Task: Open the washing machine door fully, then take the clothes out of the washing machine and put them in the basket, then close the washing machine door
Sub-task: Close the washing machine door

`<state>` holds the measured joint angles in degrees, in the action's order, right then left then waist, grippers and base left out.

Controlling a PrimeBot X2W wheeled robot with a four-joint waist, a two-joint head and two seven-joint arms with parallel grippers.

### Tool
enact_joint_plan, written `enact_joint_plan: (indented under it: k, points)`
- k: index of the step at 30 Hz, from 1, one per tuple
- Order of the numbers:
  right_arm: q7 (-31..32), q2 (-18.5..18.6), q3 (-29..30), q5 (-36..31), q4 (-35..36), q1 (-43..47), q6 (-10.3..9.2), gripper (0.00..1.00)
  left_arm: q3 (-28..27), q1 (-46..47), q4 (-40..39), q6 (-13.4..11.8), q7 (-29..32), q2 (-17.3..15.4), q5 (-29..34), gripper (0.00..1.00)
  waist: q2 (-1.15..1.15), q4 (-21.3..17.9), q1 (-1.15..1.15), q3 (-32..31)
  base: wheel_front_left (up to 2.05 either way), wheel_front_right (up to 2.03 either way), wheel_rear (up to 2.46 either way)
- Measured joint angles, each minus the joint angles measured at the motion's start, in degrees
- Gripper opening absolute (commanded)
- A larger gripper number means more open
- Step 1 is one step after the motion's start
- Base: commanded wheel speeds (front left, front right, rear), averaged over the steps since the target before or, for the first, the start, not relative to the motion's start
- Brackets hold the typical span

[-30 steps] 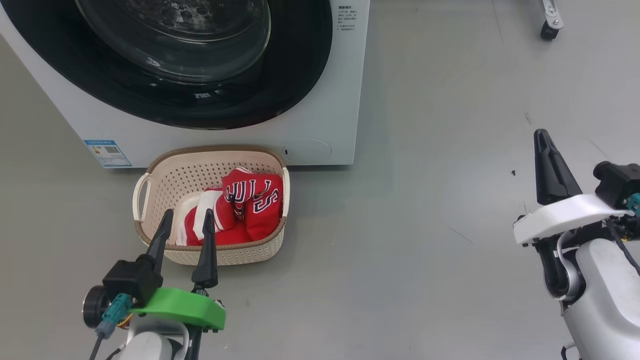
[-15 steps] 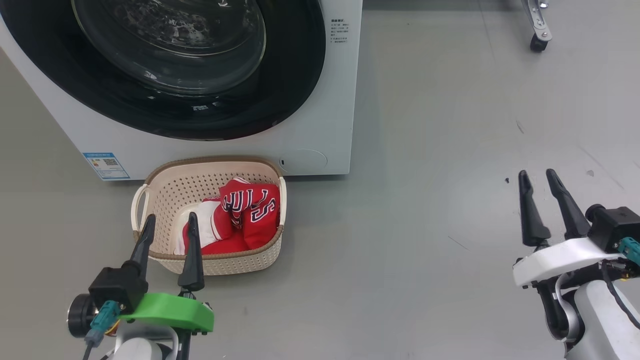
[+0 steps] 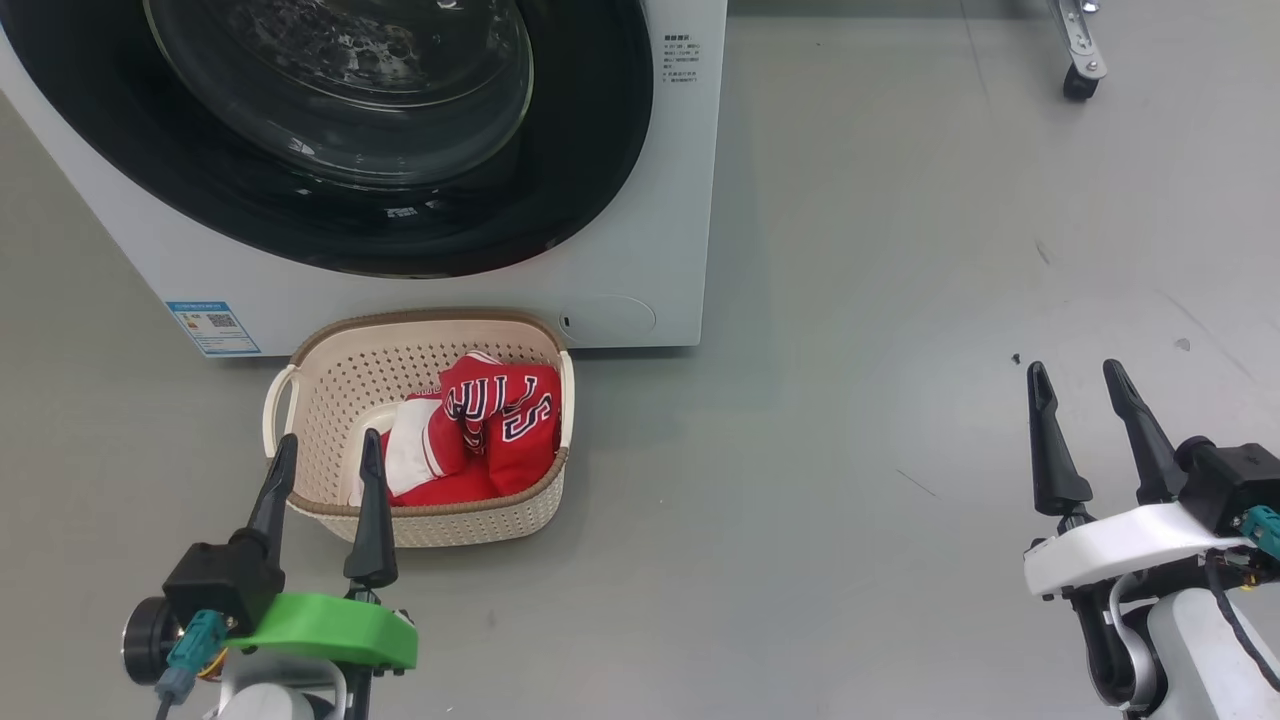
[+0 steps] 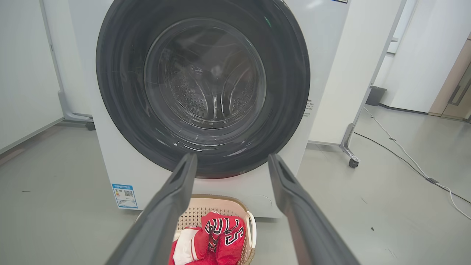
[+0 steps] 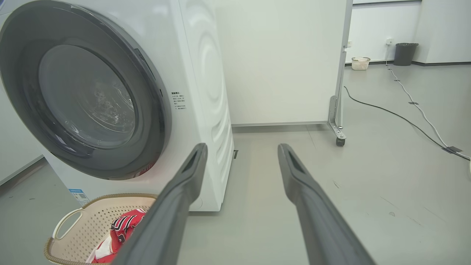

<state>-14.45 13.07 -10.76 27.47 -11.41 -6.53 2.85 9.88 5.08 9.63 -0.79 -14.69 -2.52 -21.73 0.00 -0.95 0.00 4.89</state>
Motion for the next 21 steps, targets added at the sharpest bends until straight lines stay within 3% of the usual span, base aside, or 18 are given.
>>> enact_joint_plan:
  k: [21]
  points:
    - [0.0, -1.54, 2.13, -2.4, 1.36, 1.73, 0.6, 1.0, -0.03, -0.56, 0.35, 0.05, 0.0, 0.05, 2.11, 1.0, 0.0, 0.21, 0.0, -0.03, 0.0, 0.0, 0.0]
